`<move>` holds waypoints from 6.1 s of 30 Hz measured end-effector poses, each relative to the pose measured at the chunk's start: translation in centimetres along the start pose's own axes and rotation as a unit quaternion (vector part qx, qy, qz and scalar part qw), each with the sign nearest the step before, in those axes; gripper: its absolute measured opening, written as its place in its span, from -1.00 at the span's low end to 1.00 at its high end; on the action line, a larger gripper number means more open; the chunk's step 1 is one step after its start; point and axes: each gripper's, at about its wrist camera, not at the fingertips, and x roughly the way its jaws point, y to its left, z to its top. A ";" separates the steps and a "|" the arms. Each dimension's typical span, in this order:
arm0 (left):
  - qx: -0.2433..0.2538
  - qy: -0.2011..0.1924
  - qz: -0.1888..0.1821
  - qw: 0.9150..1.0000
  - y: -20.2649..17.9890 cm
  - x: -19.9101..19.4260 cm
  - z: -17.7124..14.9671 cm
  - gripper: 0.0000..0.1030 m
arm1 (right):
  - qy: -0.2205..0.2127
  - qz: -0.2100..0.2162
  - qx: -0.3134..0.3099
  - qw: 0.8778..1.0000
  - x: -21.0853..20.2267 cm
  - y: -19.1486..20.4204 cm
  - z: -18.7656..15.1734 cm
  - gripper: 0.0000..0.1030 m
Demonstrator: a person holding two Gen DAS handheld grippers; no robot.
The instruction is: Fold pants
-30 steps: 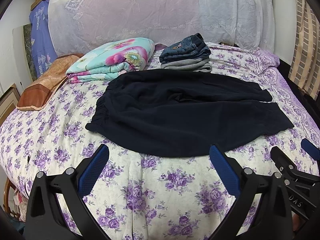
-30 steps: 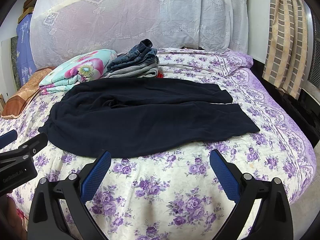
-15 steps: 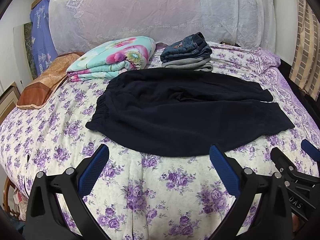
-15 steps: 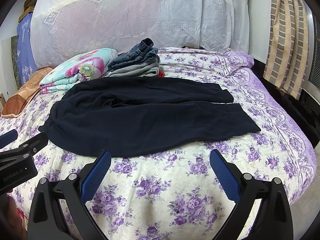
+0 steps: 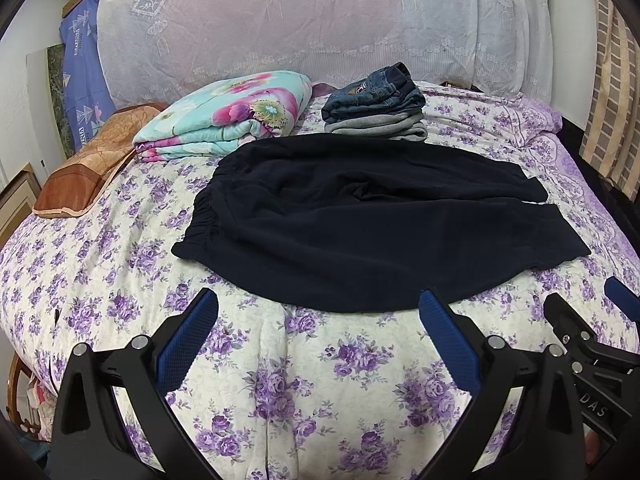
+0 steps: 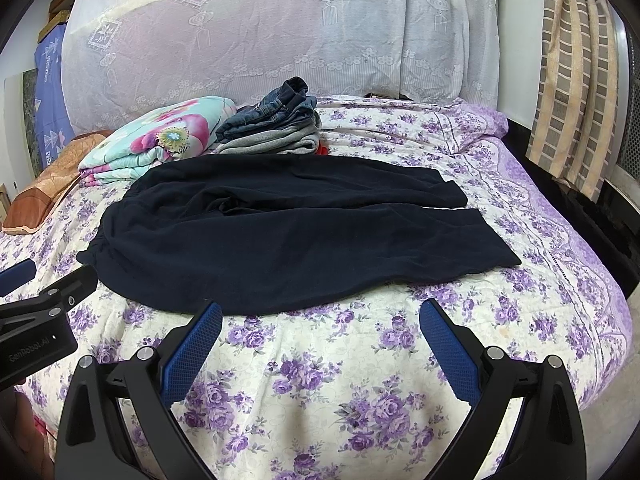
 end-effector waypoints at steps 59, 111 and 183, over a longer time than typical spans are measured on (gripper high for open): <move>-0.330 0.150 -0.148 0.920 16.0 20.1 1.0 -0.76 | 0.059 -0.006 0.042 0.997 4.5 -4.3 -1.0 0.93; -0.169 0.095 -0.062 0.979 19.6 9.6 5.5 -0.01 | 0.089 0.008 0.282 0.955 9.4 -29.0 5.2 0.44; 0.111 0.169 -0.278 0.939 16.7 35.2 16.0 -0.54 | 0.237 0.315 -0.364 0.844 36.3 20.3 19.3 -0.84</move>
